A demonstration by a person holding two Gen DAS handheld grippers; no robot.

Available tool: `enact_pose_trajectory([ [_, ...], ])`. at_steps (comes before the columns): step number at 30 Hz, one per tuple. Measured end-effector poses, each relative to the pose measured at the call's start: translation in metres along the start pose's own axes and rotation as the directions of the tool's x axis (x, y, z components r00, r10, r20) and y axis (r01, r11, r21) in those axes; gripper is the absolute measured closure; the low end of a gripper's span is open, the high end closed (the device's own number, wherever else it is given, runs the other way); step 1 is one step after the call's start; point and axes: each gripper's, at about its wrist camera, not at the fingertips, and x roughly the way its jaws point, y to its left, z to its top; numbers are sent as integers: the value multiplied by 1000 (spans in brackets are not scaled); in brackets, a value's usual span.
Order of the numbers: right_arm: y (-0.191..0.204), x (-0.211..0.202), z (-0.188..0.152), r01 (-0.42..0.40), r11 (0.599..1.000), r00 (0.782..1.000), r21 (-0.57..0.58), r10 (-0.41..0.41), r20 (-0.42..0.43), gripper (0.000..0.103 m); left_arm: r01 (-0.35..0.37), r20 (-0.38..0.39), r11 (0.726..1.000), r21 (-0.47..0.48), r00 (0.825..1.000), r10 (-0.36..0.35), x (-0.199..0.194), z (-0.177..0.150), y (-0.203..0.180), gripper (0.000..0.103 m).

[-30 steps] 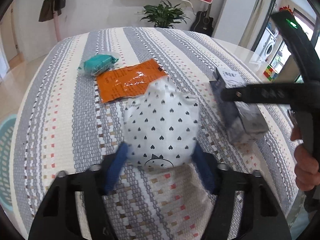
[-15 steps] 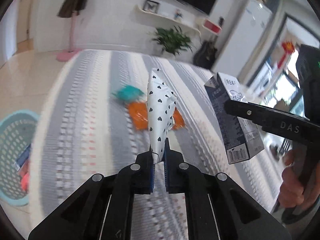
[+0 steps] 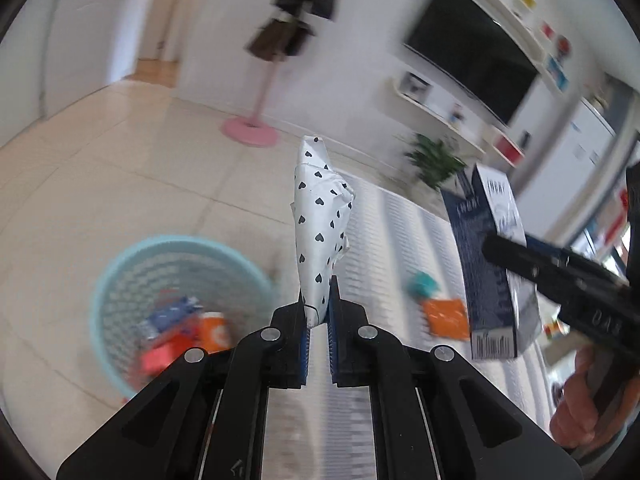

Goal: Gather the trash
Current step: 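Carry the packet and milk carton over the blue basket and release both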

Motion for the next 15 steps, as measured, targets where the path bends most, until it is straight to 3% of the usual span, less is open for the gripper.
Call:
enact_pose_trajectory([
  [9, 80, 85, 1, -98, 995, 988, -17, 95, -122, 54, -132, -65, 983, -130, 990, 124, 10, -6, 98, 97],
  [15, 93, 126, -12, -121, 993, 976, 12, 121, -181, 54, -172, -132, 970, -173, 980, 150, 32, -17, 133, 97],
])
